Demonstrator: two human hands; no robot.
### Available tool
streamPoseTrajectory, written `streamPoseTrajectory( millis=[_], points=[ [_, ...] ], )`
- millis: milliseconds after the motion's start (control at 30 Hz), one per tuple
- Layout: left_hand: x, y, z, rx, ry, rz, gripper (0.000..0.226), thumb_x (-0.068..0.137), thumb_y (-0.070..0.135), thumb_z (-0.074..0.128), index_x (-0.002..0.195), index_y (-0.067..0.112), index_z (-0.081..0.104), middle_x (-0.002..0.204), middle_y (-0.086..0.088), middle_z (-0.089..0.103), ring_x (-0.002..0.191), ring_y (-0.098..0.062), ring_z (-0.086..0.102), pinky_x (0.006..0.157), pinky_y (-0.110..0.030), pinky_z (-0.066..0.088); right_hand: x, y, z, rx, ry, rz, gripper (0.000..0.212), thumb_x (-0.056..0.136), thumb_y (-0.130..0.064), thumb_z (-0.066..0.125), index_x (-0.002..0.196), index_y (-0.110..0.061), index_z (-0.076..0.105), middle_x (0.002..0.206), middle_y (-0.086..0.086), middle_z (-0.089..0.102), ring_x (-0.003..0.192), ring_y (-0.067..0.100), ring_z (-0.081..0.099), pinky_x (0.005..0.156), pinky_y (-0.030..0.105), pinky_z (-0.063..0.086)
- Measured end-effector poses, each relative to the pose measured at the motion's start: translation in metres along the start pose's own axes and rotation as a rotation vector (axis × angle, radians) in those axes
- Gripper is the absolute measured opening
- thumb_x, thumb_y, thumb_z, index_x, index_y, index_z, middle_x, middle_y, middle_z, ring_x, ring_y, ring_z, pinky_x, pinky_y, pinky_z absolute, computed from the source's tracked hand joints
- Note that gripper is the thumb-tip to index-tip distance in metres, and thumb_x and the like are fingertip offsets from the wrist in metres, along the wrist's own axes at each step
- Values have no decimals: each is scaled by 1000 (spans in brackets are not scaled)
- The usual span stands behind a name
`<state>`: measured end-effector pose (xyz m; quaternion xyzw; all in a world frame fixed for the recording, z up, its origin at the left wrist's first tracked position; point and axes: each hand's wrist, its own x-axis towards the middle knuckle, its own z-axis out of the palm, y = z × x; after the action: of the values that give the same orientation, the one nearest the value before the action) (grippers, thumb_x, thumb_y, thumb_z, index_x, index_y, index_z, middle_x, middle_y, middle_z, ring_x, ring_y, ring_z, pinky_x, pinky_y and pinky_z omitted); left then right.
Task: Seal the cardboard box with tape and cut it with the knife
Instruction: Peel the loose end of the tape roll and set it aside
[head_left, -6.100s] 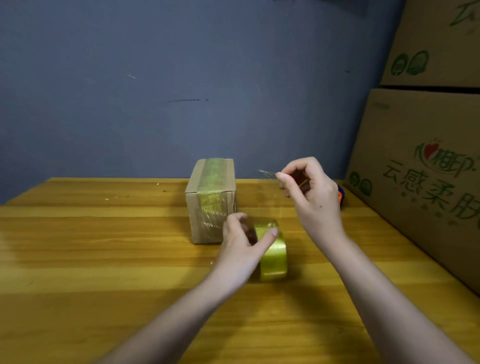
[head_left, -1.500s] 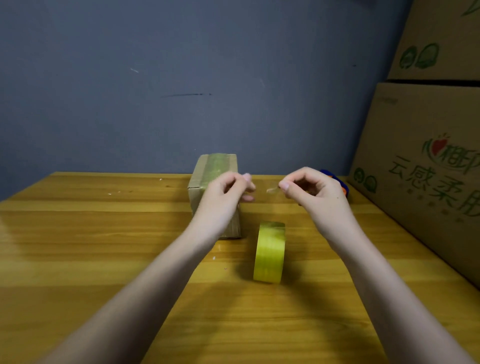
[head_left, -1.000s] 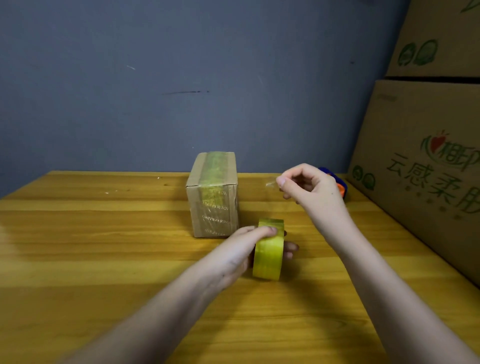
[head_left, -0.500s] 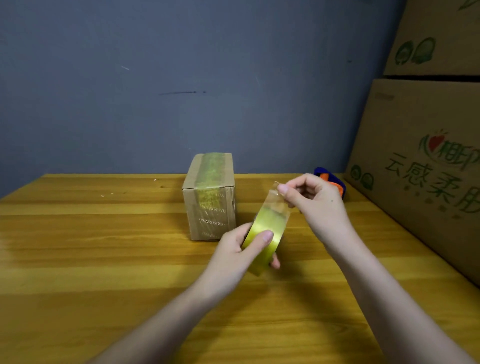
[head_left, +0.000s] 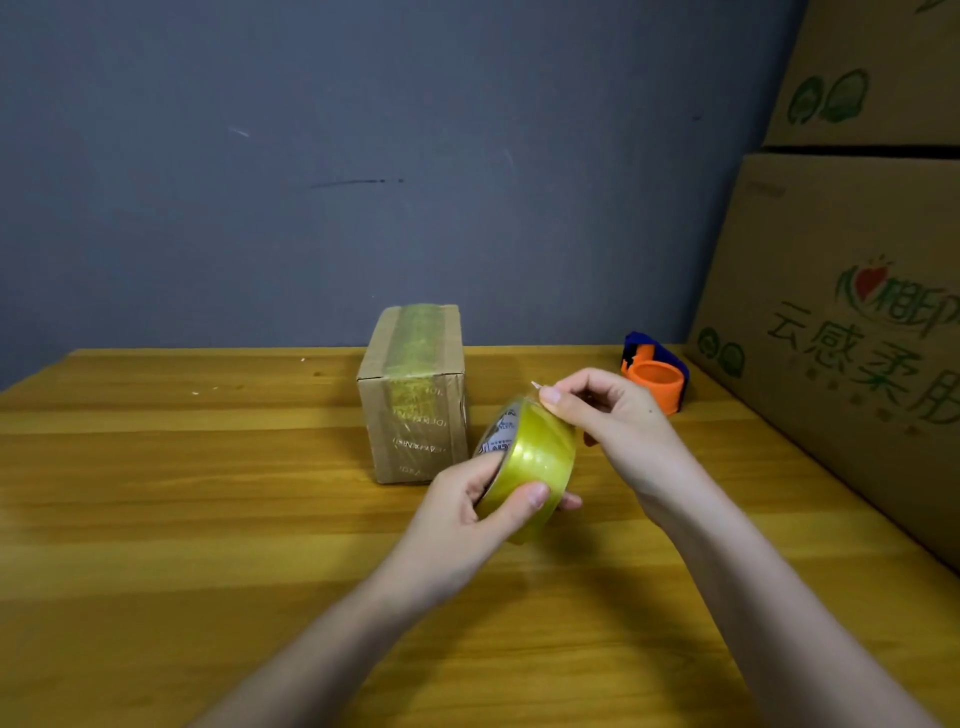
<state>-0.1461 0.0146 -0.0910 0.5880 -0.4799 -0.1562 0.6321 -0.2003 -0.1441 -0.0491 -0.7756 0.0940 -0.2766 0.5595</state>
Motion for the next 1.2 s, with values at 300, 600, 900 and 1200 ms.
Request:
streamPoseTrajectory(
  millis=[300,600,900,1200],
  points=[
    [3,-2,0,41,-114,-18,24,94,11,53,118,9,53,103,-5,71,100,-15,66,89,-23,49,-1,2,7,302,-182,240,21,92,-25,52,108,-15,61,105,4,65,87,24,62,58,23,52],
    [4,-1,2,129,-73,-38,20,93,18,54,112,12,56,86,-3,71,86,-15,68,87,-29,52,5,5,24,177,224,183,21,97,-16,43,98,-15,64,104,5,68,105,21,62,97,41,48],
    [26,2,6,738,31,34,54,75,30,49,126,16,41,124,-7,55,111,-28,57,91,-44,49,-31,-1,50,-574,23,-142,72,85,-63,32,147,-27,24,153,-10,29,141,5,21,114,25,16],
    [30,31,13,1150,-54,142,44,76,36,60,113,14,49,102,-6,67,91,-27,63,62,-28,35,-14,-5,36,-221,187,-69,50,81,-60,37,113,-32,63,115,-14,66,111,7,58,99,33,43]
  ],
)
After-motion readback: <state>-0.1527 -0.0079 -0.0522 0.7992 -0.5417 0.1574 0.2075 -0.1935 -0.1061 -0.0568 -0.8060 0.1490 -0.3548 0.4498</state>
